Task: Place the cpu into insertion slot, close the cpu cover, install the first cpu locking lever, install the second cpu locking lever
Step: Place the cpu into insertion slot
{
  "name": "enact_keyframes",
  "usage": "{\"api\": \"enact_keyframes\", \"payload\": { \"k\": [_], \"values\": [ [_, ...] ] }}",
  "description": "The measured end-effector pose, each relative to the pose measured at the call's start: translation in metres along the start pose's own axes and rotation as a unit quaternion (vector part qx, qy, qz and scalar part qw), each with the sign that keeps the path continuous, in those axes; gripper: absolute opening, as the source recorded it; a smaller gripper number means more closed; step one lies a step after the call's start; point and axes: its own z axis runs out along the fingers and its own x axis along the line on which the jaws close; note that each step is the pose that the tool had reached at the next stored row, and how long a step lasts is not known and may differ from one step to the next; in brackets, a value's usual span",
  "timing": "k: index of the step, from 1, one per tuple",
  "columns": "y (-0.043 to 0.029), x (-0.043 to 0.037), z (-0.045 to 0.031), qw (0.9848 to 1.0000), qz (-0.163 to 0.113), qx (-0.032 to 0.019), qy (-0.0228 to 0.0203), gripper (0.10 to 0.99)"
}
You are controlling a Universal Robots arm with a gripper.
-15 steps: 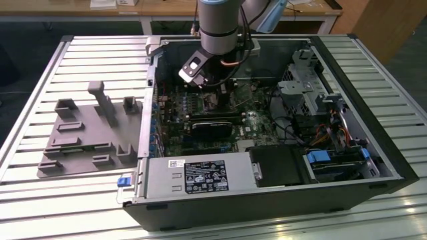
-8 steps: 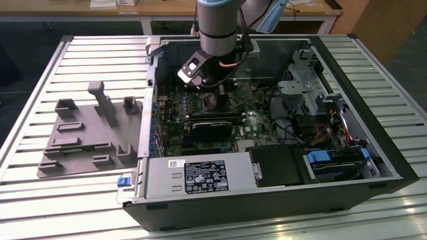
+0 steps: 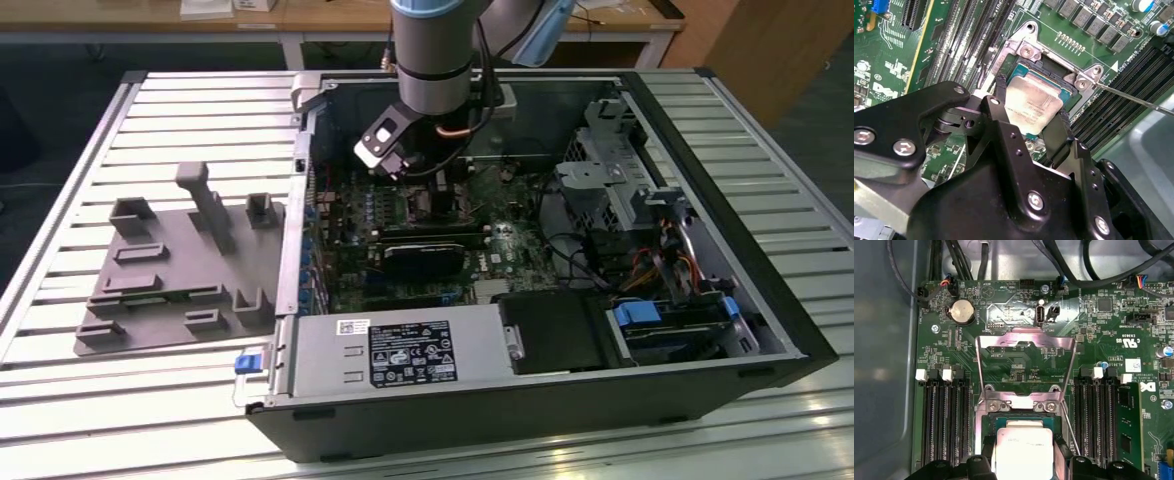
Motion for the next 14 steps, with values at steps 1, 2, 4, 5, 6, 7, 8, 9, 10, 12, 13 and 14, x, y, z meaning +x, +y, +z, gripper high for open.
{"api": "enact_keyframes", "payload": {
  "k": [1,2,4,5,6,7,8,9,10,12,13,14],
  "values": [
    [-0.0001,0.0003,0.0003,1.0,0.0,0.0,0.0,0.537],
    [-0.0001,0.0007,0.0008,1.0,0.0,0.0,0.0,0.537],
    [-0.0002,0.0013,0.0017,1.0,0.0,0.0,0.0,0.537],
    [-0.0002,0.0015,0.0021,1.0,0.0,0.0,0.0001,0.537],
    [-0.0002,0.0016,0.0025,1.0,0.0,-0.0001,0.0001,0.537],
    [-0.0003,0.0016,0.003,1.0,0.0,0.0,0.0,0.537],
    [-0.0004,0.0015,0.0034,1.0,0.0,0.0001,-0.0002,0.537],
    [-0.0004,0.0015,0.0035,1.0,0.0,0.0002,-0.0002,0.537],
    [-0.0004,0.0015,0.0036,1.0,0.0,0.0002,-0.0002,0.537],
    [-0.0004,0.0016,0.0038,1.0,0.0,0.0001,-0.0001,0.537],
    [-0.0004,0.0016,0.0038,1.0,0.0,0.0,0.0,0.537],
    [-0.0004,0.0016,0.0038,1.0,0.0,0.0,0.0,0.537]
  ]
}}
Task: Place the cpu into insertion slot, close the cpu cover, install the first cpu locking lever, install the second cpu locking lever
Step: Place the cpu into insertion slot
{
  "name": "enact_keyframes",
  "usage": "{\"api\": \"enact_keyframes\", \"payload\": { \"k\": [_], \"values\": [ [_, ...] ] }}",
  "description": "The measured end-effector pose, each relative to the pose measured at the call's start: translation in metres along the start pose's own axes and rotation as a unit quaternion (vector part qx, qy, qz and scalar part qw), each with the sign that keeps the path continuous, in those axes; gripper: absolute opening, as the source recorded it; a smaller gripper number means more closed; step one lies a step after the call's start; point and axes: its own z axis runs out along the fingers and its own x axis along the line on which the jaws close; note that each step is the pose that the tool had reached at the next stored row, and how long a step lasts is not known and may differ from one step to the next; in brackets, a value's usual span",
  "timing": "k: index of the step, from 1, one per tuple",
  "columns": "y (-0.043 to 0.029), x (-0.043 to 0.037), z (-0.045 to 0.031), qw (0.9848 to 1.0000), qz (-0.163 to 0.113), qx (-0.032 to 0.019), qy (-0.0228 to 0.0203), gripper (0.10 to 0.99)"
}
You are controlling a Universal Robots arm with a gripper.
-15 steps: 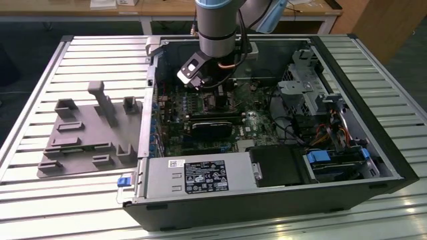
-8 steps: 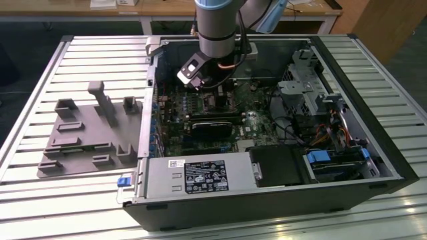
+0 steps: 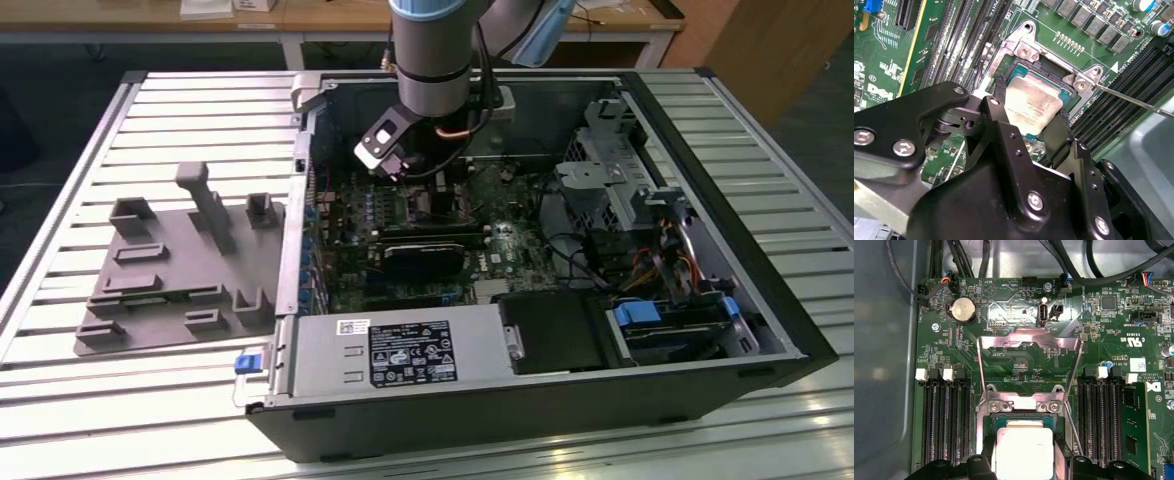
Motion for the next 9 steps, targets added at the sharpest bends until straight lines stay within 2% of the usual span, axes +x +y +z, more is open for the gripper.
{"api": "enact_keyframes", "payload": {
  "k": [4,5,9],
  "values": [
    [0.0001,0.0001,0.0003,1.0,0.0,-0.0002,0.0003,0.549],
    [0.0,0.0001,0.0003,1.0,0.0,-0.0002,0.0002,0.612],
    [0.0,0.0,0.0,1.0,0.0,0.0,0.0,0.612]
  ]
}}
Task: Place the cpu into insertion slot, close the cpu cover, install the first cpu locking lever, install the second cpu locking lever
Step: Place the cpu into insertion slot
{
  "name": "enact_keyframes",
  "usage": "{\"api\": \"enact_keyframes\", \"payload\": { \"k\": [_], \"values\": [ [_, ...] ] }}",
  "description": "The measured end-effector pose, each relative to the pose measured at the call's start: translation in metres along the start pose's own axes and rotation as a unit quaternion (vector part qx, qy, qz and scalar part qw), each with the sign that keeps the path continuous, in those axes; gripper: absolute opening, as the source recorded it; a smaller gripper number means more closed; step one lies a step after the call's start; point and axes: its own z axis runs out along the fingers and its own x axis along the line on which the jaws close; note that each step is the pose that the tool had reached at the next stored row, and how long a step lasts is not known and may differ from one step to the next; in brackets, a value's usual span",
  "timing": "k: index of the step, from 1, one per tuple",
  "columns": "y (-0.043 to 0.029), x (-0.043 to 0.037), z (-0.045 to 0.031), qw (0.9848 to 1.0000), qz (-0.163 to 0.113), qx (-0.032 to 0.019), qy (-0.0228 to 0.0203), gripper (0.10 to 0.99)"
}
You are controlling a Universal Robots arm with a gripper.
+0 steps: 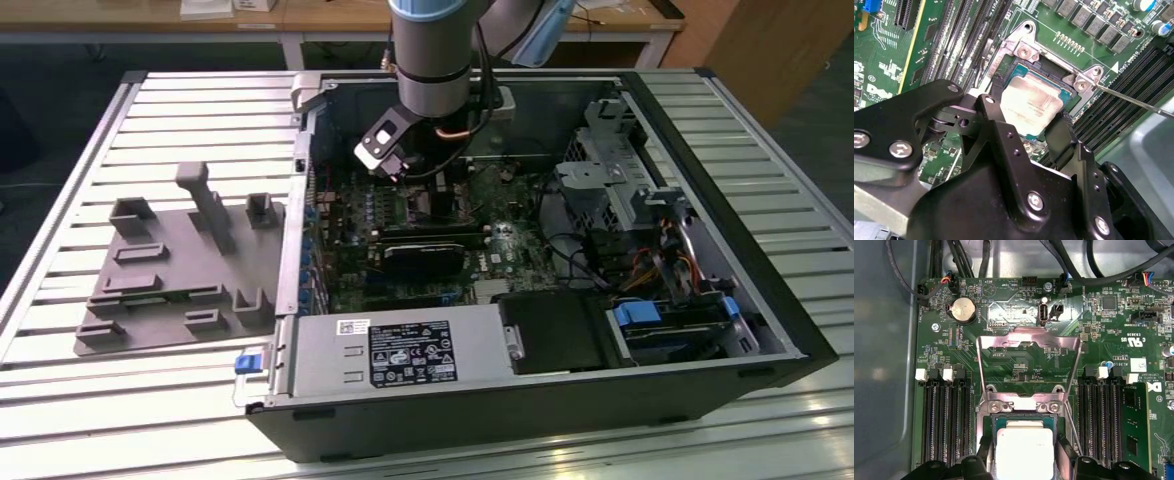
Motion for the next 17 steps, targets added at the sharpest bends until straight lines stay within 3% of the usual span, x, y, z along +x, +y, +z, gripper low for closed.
{"api": "enact_keyframes", "payload": {
  "k": [8,17],
  "values": [
    [0.0013,0.0003,-0.0154,1.0,0.0,-0.0001,0.0001,0.612],
    [0.0014,0.0003,-0.0162,1.0,0.0,0.0,-0.0002,0.6]
  ]
}}
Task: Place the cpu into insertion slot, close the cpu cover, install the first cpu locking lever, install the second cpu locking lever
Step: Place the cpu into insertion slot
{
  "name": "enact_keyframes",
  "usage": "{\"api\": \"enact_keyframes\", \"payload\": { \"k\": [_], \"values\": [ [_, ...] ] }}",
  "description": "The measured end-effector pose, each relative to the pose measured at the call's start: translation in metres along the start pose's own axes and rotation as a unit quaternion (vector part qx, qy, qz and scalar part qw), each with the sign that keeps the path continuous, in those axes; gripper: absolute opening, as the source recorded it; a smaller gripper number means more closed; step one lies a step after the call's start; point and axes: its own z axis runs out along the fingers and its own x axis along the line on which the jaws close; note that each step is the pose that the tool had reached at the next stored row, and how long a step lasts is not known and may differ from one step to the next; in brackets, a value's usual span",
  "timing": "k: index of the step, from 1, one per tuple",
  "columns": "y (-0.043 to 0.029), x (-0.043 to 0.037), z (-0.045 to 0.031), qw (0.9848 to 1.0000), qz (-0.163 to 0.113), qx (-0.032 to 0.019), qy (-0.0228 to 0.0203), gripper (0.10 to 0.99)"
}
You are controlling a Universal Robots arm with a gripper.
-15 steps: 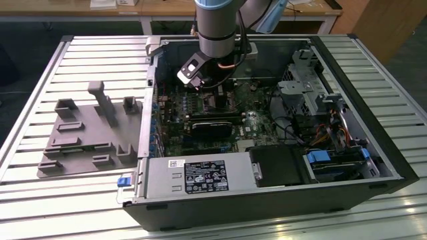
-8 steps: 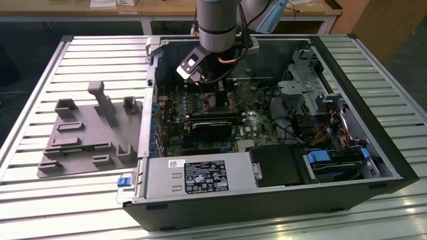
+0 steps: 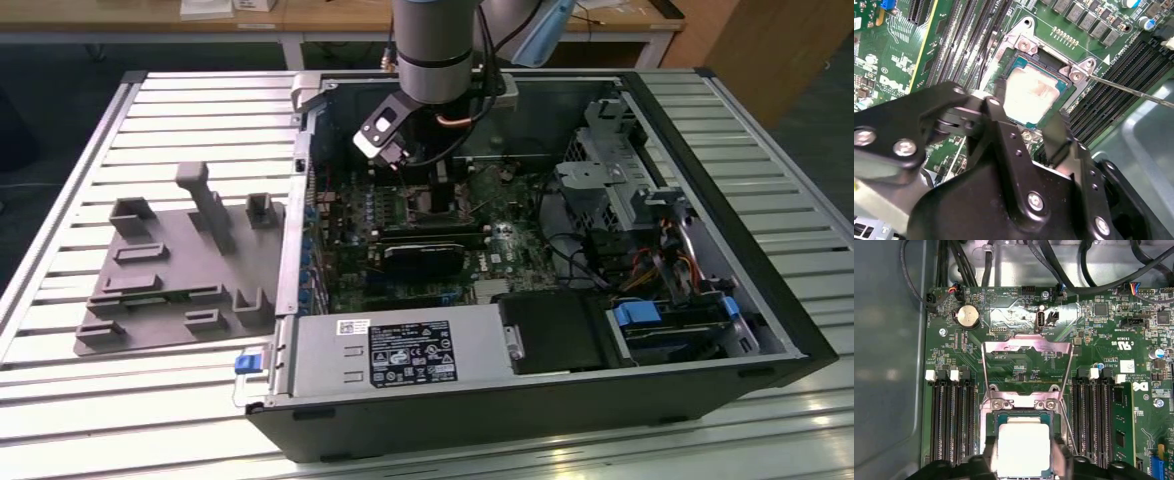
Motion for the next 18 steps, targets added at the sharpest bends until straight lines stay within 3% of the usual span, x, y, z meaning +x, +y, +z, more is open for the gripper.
{"api": "enact_keyframes", "payload": {
  "k": [2,3,8,9,11,18],
  "values": [
    [0.0,0.0,0.0,1.0,0.0,0.0,-0.0001,0.471],
    [0.0,0.0,0.0,1.0,0.0,0.0,-0.0002,0.471],
    [0.0,0.0,0.0,1.0,0.0,0.0,-0.0004,0.235],
    [0.0,0.0,0.0,1.0,0.0,-0.0001,-0.0004,0.235],
    [0.0,0.0,0.0,1.0,0.0,0.0,-0.0006,0.118],
    [0.0001,0.0001,-0.0015,1.0,0.0,0.0,-0.0009,0.106]
  ]
}}
